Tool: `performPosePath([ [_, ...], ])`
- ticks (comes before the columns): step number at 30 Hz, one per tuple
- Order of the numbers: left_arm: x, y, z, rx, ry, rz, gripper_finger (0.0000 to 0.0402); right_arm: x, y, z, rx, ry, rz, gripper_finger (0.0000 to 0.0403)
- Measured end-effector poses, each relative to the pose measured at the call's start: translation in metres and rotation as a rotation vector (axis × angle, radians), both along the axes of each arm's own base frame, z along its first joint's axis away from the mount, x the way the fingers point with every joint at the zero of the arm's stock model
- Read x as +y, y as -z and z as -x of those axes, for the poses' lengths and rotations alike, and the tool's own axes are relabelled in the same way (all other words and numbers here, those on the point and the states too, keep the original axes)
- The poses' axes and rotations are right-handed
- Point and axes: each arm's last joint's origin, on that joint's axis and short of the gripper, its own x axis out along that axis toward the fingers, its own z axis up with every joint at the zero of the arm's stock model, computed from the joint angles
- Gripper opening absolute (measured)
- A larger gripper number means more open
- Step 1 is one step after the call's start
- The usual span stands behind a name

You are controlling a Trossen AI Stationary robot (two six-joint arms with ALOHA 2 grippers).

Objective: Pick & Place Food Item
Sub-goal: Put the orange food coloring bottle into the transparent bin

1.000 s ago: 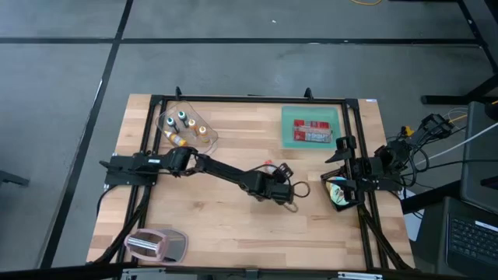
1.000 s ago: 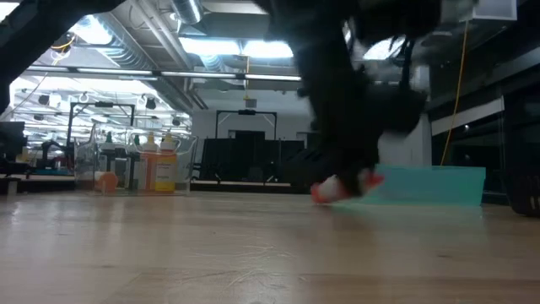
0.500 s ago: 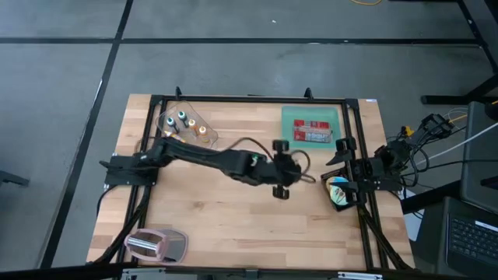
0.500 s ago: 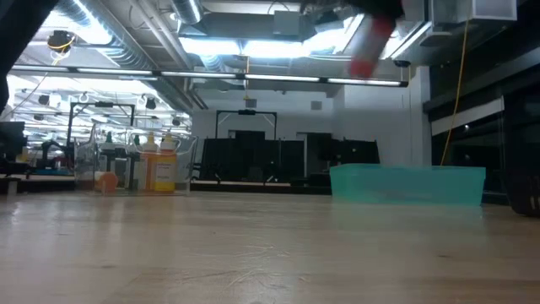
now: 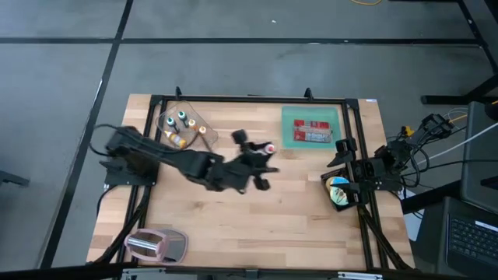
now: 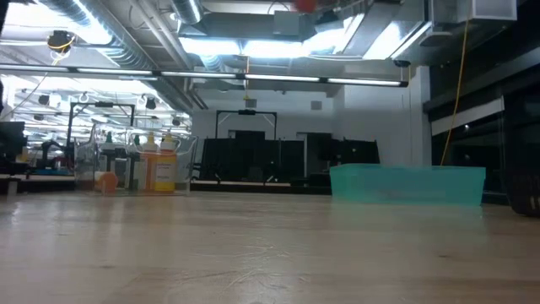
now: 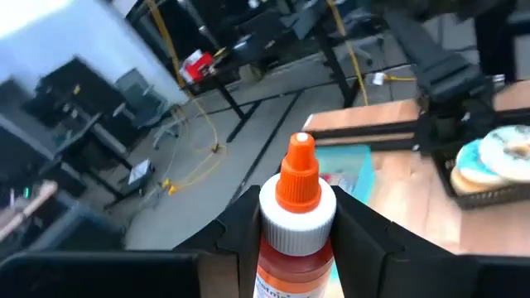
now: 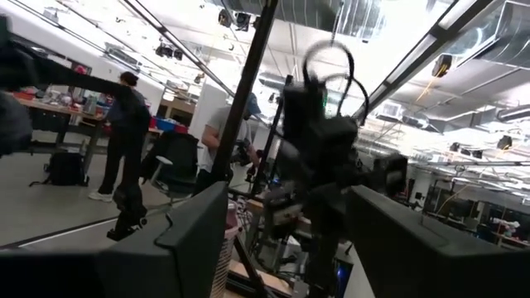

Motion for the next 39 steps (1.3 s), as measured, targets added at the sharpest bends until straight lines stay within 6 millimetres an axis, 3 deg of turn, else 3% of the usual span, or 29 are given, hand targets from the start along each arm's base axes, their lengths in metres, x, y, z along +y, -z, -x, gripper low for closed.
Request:
performPosePath([
  [5, 0.018, 0.032, 0.055, -0.193, -0.042, 0.095, 0.011, 0.0, 0.0, 0.0, -0.001, 0.001, 0.003, 0.0242],
  [13, 0.037, 0.092, 0.162, -0.41, -0.22, 0.18, 0.011, 0.0, 0.0, 0.0, 0.0, 0.005, 0.003, 0.0242],
  [17, 0.04, 0.104, 0.195, -0.437, -0.249, 0.188, 0.011, -0.001, 0.0, 0.0, 0.004, 0.028, -0.001, 0.0242],
  [28, 0.069, 0.157, 0.233, -0.364, -0.362, 0.345, 0.011, -0.001, 0.002, -0.001, 0.025, 0.052, -0.009, 0.0242],
  [39, 0.077, 0.179, 0.244, -0.257, -0.445, 0.364, 0.011, -0.001, 0.002, -0.001, 0.032, 0.051, -0.009, 0.0242],
])
